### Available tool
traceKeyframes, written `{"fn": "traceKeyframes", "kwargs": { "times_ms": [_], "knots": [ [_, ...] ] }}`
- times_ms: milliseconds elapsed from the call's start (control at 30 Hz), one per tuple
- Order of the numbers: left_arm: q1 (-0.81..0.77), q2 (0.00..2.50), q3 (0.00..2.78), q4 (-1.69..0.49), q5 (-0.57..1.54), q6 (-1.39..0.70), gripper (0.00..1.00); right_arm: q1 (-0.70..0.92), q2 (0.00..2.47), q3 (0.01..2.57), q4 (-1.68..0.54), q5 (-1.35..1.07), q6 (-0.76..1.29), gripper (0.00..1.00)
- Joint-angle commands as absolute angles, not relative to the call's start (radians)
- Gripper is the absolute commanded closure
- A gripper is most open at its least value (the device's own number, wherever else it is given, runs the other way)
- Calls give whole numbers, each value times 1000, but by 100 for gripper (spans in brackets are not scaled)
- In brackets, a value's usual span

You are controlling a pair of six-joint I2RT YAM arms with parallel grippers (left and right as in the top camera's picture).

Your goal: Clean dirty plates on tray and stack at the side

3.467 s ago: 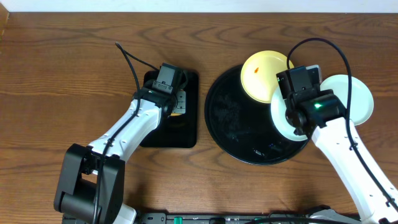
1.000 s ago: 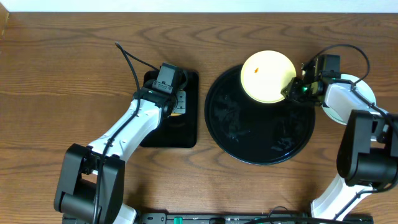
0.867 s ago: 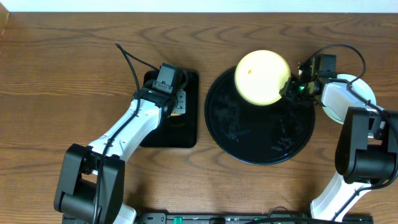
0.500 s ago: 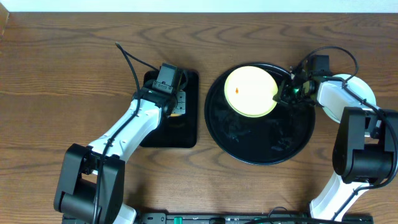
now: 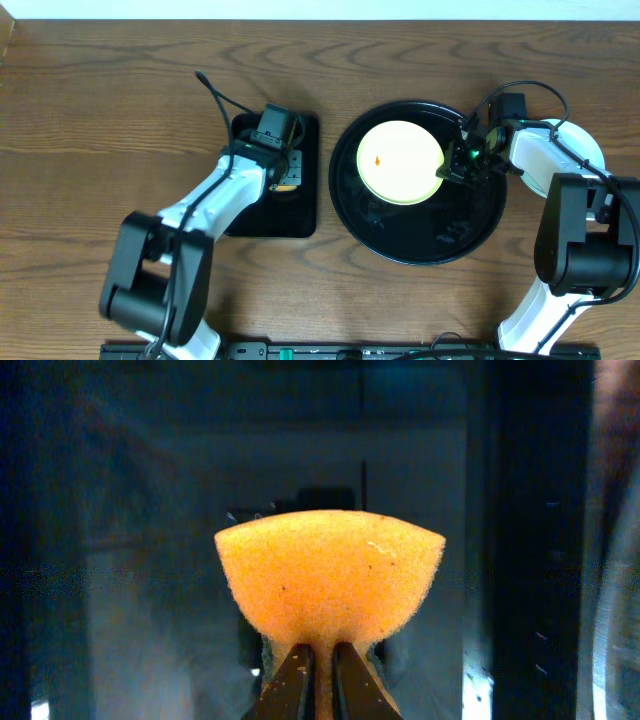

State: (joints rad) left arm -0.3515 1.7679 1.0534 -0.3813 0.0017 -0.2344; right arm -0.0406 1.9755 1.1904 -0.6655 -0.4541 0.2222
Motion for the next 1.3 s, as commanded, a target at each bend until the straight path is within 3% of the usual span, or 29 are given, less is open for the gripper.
{"fn": "traceKeyframes", "kwargs": {
  "times_ms": [0,267,733,1267],
  "knots": [
    [-349,1826,1043,-349,23,-237,93,-25,2003,1161,-693,-371,200,99],
    [-348,1899,1046,-300,23,-247,93,-25,2003,1161,-693,-371,197,99],
    [-348,1618,1079,-318,109,-244,93,-24,2003,1161,-705,-374,154,99],
    [-351,1637,1048,-321,117,-259,93,-18,2003,1161,-715,-374,147,99]
  ]
}}
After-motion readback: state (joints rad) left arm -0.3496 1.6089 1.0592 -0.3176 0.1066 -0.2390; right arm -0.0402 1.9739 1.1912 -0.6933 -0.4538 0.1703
